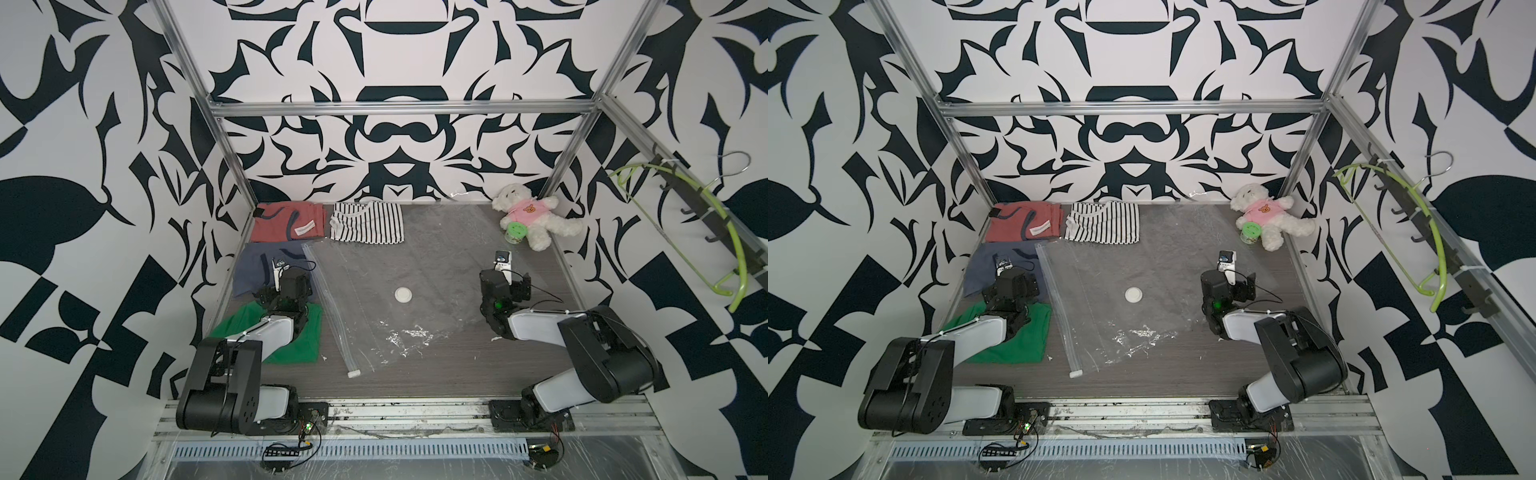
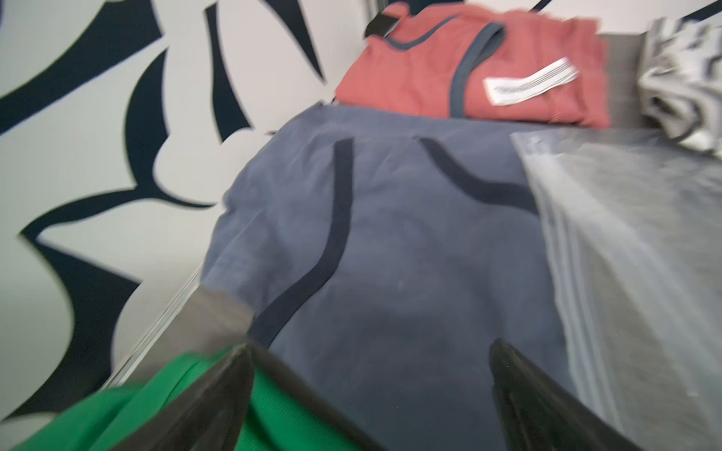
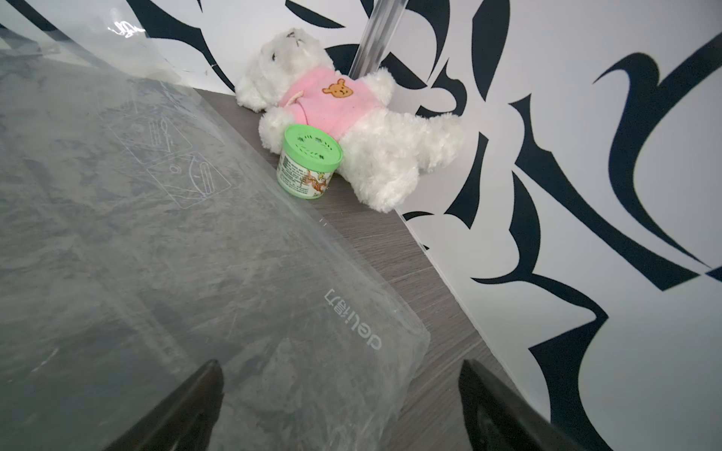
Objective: Take the tank top out of the vacuum bag
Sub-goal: Reset both arms
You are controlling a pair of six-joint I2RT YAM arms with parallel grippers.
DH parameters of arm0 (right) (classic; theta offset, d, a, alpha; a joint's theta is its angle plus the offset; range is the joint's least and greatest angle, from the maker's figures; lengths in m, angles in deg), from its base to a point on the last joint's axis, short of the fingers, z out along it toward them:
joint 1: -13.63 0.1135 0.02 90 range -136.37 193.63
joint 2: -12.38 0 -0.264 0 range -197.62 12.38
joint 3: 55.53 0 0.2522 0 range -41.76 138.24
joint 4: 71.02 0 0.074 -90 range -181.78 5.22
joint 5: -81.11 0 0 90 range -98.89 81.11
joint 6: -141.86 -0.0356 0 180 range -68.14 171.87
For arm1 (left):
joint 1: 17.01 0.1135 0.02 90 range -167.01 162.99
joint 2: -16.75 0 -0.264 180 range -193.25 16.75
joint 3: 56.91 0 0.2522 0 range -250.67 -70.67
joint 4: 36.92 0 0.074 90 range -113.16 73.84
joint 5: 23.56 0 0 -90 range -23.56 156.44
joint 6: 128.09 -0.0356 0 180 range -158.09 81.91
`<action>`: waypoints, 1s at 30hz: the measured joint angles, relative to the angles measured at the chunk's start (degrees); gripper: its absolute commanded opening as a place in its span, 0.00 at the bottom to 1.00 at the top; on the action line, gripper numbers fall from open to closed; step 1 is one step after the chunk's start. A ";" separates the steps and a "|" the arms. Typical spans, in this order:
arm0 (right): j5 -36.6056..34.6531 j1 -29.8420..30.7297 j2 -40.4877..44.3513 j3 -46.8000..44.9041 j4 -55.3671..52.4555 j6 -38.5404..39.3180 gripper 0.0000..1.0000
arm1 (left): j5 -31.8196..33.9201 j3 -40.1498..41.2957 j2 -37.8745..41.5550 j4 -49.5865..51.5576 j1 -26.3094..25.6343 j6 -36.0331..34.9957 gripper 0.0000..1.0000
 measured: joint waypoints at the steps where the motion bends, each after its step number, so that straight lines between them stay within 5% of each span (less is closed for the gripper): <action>1: 0.42 -0.02 -1.11 0.13 1.20 0.81 0.95 | -1.38 0.74 -0.15 -2.86 0.04 -0.81 0.99; 13: 10.75 2.56 -7.72 -13.77 31.87 11.45 1.00 | -16.55 13.22 -14.40 -38.29 -0.48 -6.80 0.99; 18: 15.43 1.33 -7.02 -13.38 34.56 12.24 0.99 | -18.18 10.29 -12.59 -37.07 -0.72 -7.96 0.99; 25: 32.11 -14.38 -2.25 -8.76 20.72 2.69 1.00 | -21.18 4.39 -12.52 -30.84 1.81 -7.32 0.99; 30: 38.86 -16.61 -2.19 -5.88 14.36 -1.22 1.00 | -23.12 3.72 -12.52 -27.34 4.17 -5.92 0.99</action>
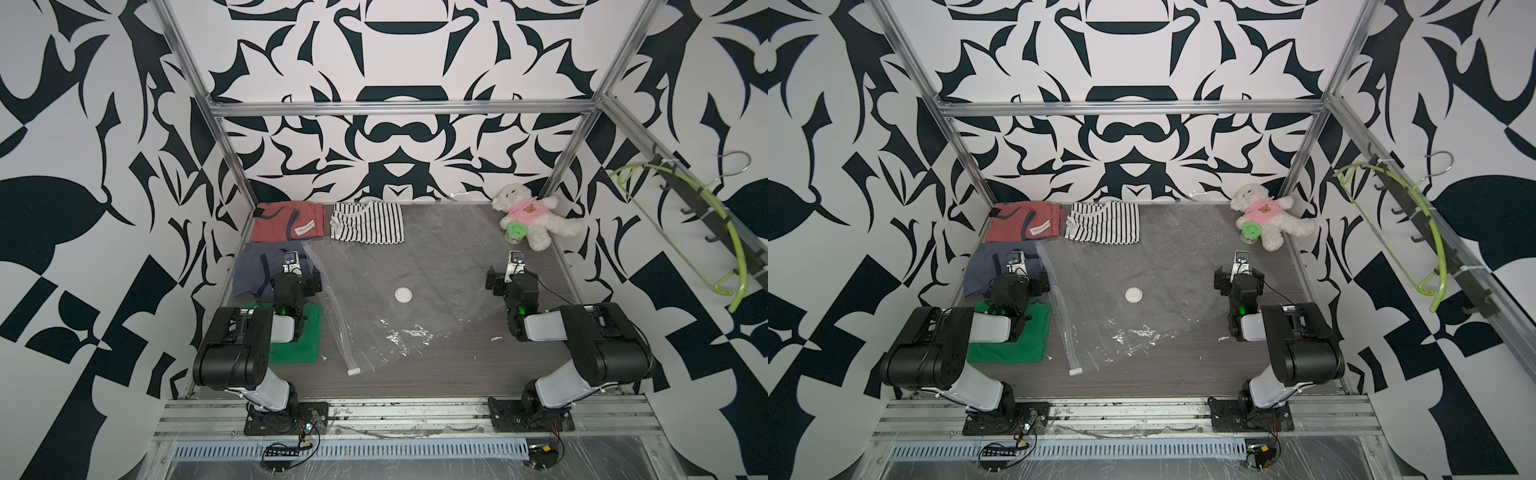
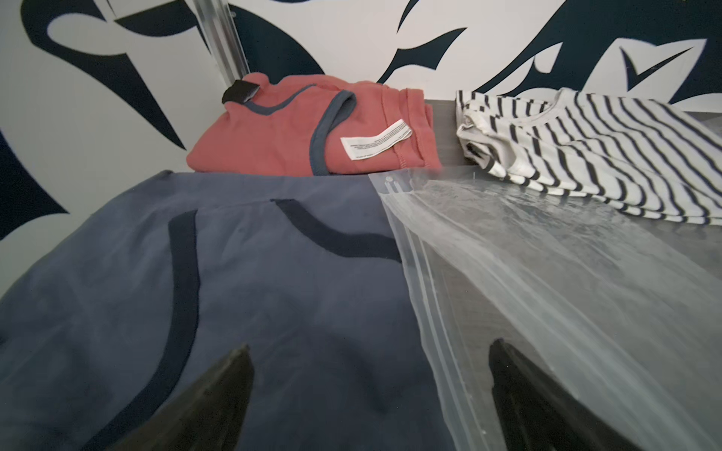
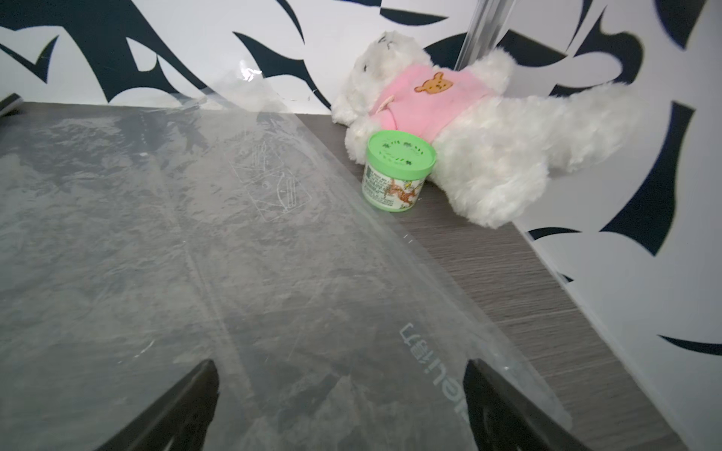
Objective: Take the tank top out of the vacuum bag
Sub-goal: Reset both arms
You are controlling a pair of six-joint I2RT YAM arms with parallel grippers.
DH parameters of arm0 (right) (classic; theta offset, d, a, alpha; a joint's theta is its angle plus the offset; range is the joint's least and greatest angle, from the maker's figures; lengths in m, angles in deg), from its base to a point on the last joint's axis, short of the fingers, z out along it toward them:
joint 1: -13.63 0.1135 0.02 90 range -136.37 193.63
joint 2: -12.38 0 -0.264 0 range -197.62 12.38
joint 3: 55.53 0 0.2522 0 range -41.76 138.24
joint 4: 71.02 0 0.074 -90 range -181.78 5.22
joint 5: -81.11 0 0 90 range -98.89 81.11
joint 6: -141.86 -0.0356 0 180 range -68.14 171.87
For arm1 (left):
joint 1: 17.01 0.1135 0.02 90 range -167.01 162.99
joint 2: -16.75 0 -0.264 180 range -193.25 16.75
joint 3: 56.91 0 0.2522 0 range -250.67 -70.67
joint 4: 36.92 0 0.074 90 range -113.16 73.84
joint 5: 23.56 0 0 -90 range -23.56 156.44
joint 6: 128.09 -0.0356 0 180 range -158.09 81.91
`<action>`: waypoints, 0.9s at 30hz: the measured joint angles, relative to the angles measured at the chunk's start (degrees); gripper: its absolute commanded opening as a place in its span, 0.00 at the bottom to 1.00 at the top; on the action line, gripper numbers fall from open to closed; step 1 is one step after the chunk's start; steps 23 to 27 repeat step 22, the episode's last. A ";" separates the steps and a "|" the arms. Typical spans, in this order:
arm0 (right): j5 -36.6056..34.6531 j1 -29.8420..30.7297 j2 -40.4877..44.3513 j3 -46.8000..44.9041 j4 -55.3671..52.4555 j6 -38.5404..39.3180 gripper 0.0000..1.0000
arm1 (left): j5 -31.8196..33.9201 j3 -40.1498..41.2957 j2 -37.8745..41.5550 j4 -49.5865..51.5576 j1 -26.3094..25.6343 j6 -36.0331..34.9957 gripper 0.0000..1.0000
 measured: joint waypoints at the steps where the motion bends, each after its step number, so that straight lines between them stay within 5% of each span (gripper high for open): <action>1: 0.72 0.02 -0.02 0.00 -1.14 -0.39 1.00 | -0.17 0.00 0.00 0.44 0.07 0.20 0.99; 27: 3.08 0.04 -0.02 0.00 -4.44 -1.88 1.00 | -2.05 0.00 0.04 2.21 0.35 0.83 0.99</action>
